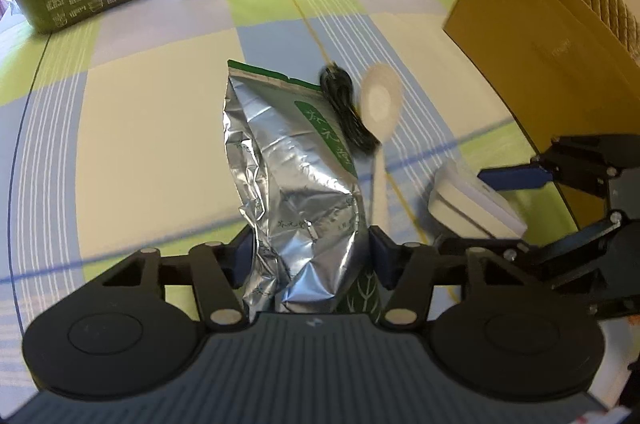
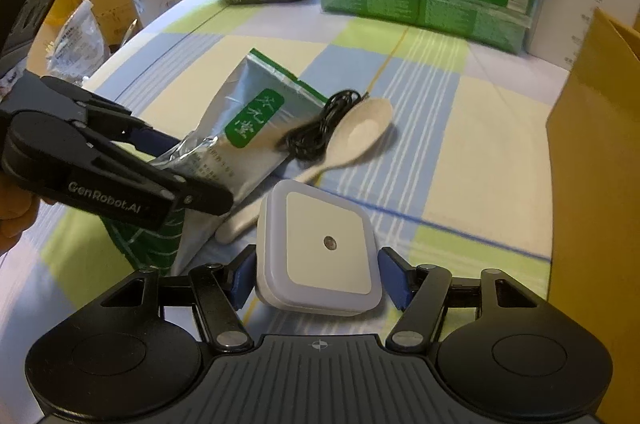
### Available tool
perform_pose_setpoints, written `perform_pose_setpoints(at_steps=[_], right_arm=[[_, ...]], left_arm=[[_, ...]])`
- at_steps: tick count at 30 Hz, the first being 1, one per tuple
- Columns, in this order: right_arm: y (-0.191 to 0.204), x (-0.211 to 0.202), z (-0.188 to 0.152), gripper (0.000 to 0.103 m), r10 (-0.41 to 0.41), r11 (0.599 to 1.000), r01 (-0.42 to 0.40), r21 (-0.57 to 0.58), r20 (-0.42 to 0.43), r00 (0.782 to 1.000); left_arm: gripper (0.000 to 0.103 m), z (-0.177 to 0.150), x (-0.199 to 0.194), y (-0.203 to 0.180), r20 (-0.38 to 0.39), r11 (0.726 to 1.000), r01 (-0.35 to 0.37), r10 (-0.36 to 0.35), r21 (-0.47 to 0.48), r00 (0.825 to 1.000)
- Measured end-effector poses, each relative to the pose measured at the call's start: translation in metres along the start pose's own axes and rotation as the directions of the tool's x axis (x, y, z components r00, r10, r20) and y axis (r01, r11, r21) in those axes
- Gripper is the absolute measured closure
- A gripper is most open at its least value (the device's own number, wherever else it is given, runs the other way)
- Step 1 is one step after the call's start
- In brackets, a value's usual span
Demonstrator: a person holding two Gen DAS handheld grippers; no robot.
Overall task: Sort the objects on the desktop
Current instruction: 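Grasp the foil tea bag with the left tool while the right tool grasps the white night light, then lift both held items and turn toward the cardboard box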
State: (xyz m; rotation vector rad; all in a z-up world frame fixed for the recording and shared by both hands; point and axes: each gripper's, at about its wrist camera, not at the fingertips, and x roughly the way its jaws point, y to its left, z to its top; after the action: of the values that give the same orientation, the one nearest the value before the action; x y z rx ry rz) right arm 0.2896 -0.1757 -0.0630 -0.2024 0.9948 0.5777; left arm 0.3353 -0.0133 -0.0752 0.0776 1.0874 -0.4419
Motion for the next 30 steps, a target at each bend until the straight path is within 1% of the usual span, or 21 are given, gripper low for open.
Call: perform_pose_setpoints(at_steps=[4,10,13,17,20,21,22,24,25,26,30], right_arm=[[0.008,-0.019,-0.020,0.041,0.002,1.000,-0.002,0.014,-0.025,1.000],[0.025,-0.055,-0.069,0.041,0.027,0.999,-0.026,0.024,-0.058,0.998],[0.032,-0.074,-0.096,0.041,0.046,0.998,-0.042,0.052,-0.068,0.997],[0.043,-0.093,-0.123,0.041,0.024,0.998,-0.020,0.067,-0.066,0.998],[0.047,-0.098,-0.136,0.041,0.031,0.997,-0.026,0.075,-0.066,0.997],[0.048,-0.099,-0.140,0.041,0.038,0.997,-0.033,0.077,-0.067,0.997],[0.047,-0.100,-0.143,0.040,0.047,0.996,-0.042,0.080,-0.070,0.996],[0.045,-0.102,-0.146,0.033,0.074,0.992,-0.067,0.103,-0.069,0.995],[0.042,-0.103,-0.148,0.026,0.088,0.989,-0.080,0.122,-0.063,0.994],[0.040,-0.105,-0.149,0.022,0.098,0.986,-0.089,0.140,-0.057,0.994],[0.025,-0.106,-0.152,0.022,0.134,0.967,-0.122,0.222,-0.039,0.990]], left_arm=[[0.051,-0.026,-0.015,-0.016,-0.026,1.000,-0.006,0.006,-0.014,1.000],[0.051,-0.091,-0.051,-0.050,-0.041,0.999,-0.026,0.024,-0.048,0.999],[0.051,-0.125,-0.067,-0.070,-0.044,0.998,-0.015,0.013,-0.064,0.999],[0.050,-0.155,-0.081,-0.093,-0.040,0.997,-0.018,0.015,-0.069,0.999],[0.048,-0.166,-0.086,-0.104,-0.031,0.997,-0.025,0.023,-0.071,0.999],[0.047,-0.168,-0.087,-0.106,-0.029,0.996,-0.026,0.024,-0.080,0.999],[0.043,-0.170,-0.088,-0.105,-0.027,0.995,-0.025,0.022,-0.095,0.999],[0.042,-0.171,-0.088,-0.105,-0.024,0.994,-0.023,0.021,-0.108,0.999],[0.040,-0.173,-0.089,-0.104,-0.021,0.993,-0.025,0.023,-0.114,1.000],[0.038,-0.173,-0.090,-0.104,-0.020,0.993,-0.023,0.021,-0.119,1.000],[0.036,-0.170,-0.092,-0.101,-0.016,0.991,-0.017,0.015,-0.133,1.000]])
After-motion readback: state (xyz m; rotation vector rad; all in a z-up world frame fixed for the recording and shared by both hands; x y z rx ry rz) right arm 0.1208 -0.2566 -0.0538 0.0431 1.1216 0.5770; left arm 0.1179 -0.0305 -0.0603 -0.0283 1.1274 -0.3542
